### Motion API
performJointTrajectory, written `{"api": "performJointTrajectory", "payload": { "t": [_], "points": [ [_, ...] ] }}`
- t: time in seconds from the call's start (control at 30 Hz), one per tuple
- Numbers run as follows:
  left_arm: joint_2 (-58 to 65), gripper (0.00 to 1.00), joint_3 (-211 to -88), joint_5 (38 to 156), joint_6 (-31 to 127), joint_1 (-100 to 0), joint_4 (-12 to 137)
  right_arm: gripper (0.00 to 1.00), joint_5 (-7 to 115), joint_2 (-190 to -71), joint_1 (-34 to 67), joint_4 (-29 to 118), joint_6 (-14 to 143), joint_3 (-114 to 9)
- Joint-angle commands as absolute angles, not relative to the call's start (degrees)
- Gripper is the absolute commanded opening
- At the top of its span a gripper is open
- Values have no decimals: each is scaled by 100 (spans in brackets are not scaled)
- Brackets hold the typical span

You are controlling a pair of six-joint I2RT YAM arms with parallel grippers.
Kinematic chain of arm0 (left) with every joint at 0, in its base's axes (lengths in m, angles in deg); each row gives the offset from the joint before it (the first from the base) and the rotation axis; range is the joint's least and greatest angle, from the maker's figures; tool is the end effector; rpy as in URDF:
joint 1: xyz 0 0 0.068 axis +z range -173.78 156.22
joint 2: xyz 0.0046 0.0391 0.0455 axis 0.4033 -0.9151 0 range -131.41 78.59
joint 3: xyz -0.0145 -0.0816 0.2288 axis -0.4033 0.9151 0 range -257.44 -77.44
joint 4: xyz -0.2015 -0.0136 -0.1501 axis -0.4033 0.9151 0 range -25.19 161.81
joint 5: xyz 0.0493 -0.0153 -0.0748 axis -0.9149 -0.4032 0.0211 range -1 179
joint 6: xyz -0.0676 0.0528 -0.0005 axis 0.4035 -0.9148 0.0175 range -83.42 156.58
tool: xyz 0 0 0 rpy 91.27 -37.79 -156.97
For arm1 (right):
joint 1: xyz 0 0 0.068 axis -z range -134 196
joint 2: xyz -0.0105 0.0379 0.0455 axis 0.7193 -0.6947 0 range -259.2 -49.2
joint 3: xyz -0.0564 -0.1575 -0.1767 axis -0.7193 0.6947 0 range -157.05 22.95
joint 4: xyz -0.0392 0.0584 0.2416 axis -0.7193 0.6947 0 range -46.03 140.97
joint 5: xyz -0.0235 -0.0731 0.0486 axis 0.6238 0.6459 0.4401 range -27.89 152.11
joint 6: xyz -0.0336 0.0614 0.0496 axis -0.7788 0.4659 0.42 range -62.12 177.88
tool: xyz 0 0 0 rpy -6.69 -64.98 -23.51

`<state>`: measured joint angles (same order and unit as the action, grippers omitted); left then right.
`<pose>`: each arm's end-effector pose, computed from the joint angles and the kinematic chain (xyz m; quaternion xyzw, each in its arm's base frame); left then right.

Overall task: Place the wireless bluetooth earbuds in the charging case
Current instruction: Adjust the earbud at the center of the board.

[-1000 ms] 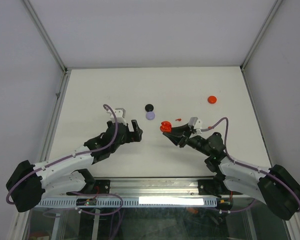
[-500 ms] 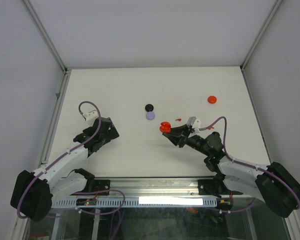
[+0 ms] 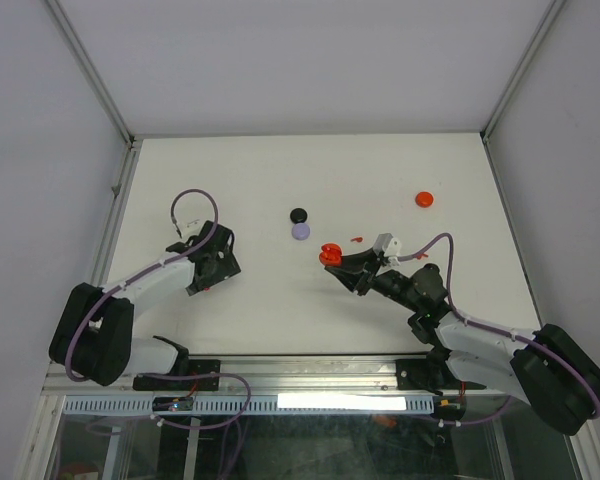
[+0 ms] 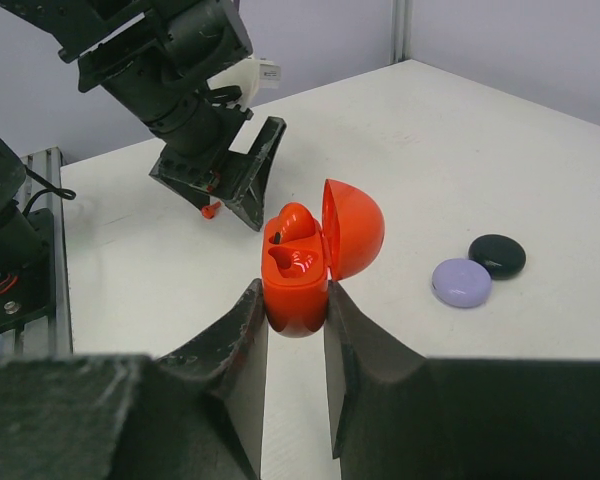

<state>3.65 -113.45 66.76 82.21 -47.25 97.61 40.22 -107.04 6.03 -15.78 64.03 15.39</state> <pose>0.2174 -0.0632 0.1016 -0.2162 0.9448 0.0684 0.2363 0.1612 0.1718 0.1927 -0.3232 0.5651 0.4063 0.6412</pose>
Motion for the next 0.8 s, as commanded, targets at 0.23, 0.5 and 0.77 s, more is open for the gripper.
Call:
{"api": "performJointTrajectory", "payload": {
  "t": [0.23,0.5,0.77],
  "points": [
    [-516,86,-12249,8379,8309,-4676,9211,0,4056,-10677,581,-1891,6430,1424],
    [-772,87,-12540,8569,8365,-4750,9062,0,4036,-10701,579,-1861,6429,1399],
    [-1147,88,-12720,8899,8365,-4843,8751,0,3995,-10783,580,-1824,6430,1364]
  ]
}}
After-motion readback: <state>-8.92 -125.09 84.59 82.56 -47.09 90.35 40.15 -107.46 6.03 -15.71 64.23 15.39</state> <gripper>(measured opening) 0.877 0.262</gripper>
